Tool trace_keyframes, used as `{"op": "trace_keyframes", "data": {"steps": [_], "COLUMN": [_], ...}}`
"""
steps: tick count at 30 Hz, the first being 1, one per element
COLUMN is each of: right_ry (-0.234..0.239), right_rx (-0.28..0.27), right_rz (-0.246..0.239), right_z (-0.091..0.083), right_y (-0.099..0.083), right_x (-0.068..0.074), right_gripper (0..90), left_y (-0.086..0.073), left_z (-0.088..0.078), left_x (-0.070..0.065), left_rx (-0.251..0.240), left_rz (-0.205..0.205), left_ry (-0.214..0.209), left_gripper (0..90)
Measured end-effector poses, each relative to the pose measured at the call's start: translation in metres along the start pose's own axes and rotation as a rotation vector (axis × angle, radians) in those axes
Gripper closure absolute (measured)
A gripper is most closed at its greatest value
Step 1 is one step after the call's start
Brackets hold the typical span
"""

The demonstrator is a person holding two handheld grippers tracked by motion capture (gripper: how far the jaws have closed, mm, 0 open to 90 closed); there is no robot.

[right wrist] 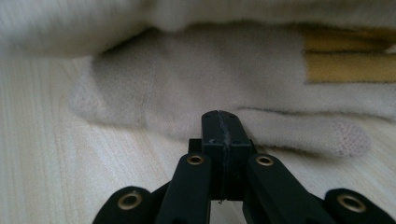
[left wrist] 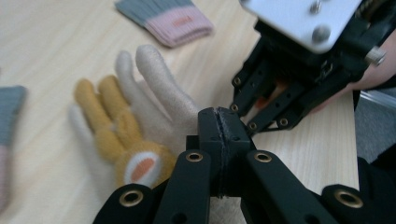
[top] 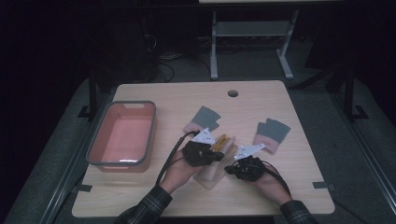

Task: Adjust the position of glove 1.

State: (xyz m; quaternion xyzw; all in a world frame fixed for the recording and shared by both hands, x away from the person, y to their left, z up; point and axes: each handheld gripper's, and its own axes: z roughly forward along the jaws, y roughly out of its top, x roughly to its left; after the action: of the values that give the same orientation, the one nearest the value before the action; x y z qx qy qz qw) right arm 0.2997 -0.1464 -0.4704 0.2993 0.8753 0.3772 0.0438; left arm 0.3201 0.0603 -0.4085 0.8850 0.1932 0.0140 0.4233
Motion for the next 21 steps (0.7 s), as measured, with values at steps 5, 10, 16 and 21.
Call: {"op": "trace_keyframes", "data": {"steps": [5,10,16,21], "right_ry": [-0.003,-0.044,-0.108,-0.133], "right_rx": [0.002,-0.017,-0.066,-0.079], "right_rz": [-0.01,0.016,0.075,0.104], "right_z": [-0.002,-0.022,-0.048,-0.057], "right_y": [-0.002,-0.01,-0.022,-0.027], "right_x": [-0.001,-0.011,-0.034,-0.041], "right_gripper": [89.8,89.8,85.8,66.9], "left_y": [-0.007,-0.015,-0.022,-0.015], "left_z": [0.017,0.03,0.042,0.027], "left_x": [-0.002,-0.004,-0.007,-0.006], "left_rx": [0.05,0.108,0.173,0.119], "left_rz": [-0.001,0.006,0.021,0.0], "left_ry": [-0.006,-0.012,0.014,-0.008], "left_gripper": [89.4,89.3,88.0,78.3]}}
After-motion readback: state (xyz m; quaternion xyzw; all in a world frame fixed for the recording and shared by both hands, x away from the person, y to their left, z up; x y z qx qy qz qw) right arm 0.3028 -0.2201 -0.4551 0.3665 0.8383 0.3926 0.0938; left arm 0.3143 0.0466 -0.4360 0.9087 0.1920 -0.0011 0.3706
